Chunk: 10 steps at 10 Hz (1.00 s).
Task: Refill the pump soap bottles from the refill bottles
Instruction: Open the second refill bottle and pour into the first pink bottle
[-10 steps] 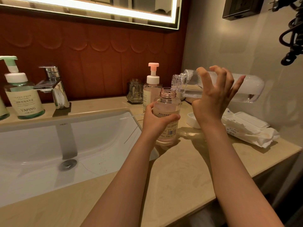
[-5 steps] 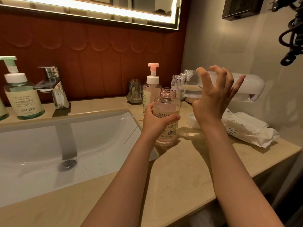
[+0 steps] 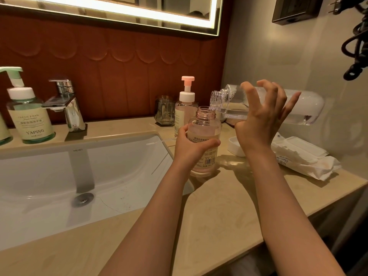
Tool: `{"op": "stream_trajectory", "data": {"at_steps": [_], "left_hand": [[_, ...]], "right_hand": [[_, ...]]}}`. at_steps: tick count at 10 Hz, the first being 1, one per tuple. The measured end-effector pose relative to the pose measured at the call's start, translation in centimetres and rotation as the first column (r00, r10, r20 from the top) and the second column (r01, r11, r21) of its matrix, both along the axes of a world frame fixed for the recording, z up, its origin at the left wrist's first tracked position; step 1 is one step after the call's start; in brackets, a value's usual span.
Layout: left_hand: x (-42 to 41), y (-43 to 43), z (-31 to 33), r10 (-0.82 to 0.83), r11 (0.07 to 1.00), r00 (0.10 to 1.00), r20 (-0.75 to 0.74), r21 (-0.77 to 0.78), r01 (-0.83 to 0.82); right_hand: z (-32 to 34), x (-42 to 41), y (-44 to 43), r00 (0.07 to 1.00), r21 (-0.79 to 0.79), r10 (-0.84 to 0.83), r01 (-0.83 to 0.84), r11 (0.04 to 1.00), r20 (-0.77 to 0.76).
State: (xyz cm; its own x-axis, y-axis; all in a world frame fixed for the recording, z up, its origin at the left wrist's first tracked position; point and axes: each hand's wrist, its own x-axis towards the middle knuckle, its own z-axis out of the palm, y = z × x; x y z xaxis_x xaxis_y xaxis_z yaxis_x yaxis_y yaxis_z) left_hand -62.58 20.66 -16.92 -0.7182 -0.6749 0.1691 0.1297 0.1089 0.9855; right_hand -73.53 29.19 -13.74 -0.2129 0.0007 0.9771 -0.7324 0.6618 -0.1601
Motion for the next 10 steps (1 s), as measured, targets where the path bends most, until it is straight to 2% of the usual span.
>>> {"op": "stream_trajectory", "data": {"at_steps": [10], "left_hand": [[0.02,-0.06,-0.04,-0.017,1.000,1.000,-0.014,0.002,0.017]], "right_hand": [[0.01,0.25,0.00,1.000,-0.005,-0.001,0.001,1.000,0.026]]}}
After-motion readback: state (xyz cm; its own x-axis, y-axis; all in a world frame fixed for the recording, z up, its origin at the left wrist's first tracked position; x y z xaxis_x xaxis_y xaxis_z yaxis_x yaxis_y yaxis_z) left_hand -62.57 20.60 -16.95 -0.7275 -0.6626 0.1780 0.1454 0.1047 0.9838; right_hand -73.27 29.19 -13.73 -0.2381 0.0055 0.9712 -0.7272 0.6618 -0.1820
